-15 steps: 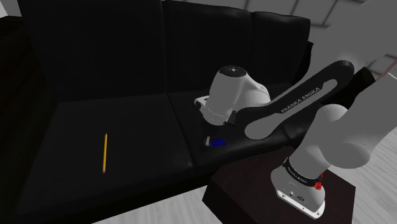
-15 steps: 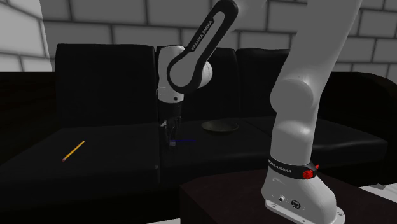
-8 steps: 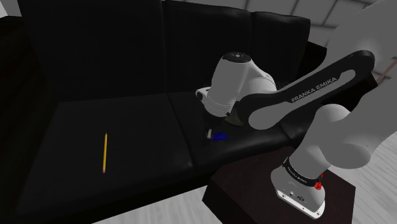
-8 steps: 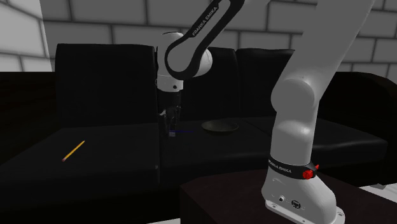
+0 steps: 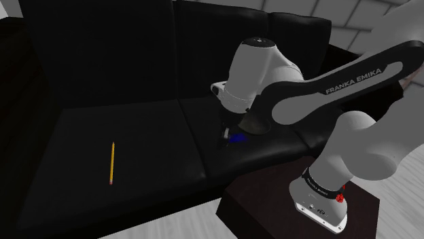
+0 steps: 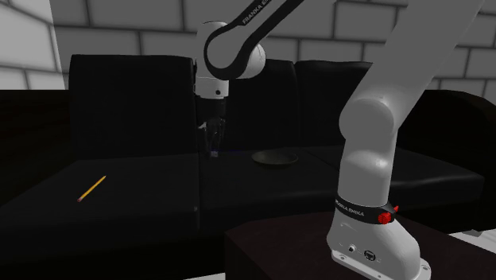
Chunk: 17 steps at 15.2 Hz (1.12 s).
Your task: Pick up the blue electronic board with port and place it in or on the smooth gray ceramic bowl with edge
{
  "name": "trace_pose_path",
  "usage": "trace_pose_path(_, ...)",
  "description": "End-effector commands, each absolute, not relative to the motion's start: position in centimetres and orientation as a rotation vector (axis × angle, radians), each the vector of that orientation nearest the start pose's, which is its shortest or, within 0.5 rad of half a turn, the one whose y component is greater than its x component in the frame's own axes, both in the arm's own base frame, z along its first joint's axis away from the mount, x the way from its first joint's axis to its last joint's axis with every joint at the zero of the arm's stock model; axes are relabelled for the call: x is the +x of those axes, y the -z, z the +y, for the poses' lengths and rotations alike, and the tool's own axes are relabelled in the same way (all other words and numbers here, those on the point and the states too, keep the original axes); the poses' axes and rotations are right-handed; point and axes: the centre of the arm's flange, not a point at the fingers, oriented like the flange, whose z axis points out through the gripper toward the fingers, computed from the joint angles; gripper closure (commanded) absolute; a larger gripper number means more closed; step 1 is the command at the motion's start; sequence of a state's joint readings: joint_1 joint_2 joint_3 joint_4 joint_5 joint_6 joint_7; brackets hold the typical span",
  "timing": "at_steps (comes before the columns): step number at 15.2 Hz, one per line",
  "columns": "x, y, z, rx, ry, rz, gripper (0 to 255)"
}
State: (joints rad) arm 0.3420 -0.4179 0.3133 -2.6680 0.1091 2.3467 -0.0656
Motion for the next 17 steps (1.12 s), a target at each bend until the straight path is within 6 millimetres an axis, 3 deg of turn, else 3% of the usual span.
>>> trace_pose_path(1,31.7,-38.3,23.7,-3.004,0.144,-0.974,255)
trace_pose_path(3,31.7,-39.2,23.7,-3.004,0.144,-0.974,255)
trace_pose_path(17,34.9,-39.7,5.6,-3.004,0.144,-0.974,255)
